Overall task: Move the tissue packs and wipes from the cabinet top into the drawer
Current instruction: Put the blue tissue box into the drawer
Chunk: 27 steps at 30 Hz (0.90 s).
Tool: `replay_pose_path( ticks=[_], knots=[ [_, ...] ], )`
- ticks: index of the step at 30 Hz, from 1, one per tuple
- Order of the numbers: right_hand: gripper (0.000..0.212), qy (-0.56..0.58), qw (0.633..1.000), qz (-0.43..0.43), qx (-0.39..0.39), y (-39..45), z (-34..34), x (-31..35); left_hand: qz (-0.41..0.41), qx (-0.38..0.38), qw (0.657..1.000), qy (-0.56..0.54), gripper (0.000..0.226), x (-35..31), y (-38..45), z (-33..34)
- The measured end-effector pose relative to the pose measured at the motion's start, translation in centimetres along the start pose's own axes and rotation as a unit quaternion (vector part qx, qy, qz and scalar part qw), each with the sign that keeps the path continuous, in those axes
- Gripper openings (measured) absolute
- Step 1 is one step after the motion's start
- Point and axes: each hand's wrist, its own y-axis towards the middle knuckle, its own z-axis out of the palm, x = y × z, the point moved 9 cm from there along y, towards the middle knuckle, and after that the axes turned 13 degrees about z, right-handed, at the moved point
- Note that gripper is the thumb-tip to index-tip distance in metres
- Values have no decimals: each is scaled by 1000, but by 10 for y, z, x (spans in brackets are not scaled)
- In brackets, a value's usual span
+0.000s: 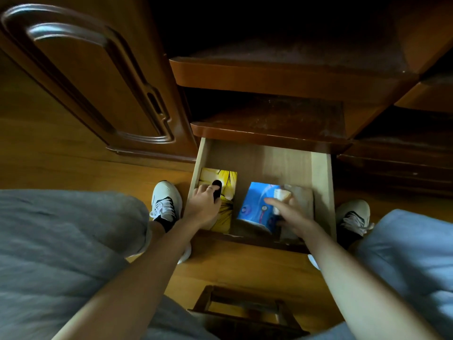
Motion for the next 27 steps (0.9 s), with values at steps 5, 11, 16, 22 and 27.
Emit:
replay_pose_path(
  ticks=[5,11,16,22,27],
  knots=[
    [55,-162,985,-31,49,14,32,-1,37,-9,999,37,58,-2,-11,5],
    [52,-280,958,-44,-42,19,24,10,42,-6,997,59,60,-3,-9,9],
    [58,-236,971,-19,-43,22,27,-2,45,-1,993,105,57,-3,-7,14],
    [68,-298,952,-54,-50,23,38,-3,43,50,983,171,73,-2,-5,23],
    [74,-321,940,-61,-95,16,35,2,51,86,979,178,87,2,-2,25]
  ],
)
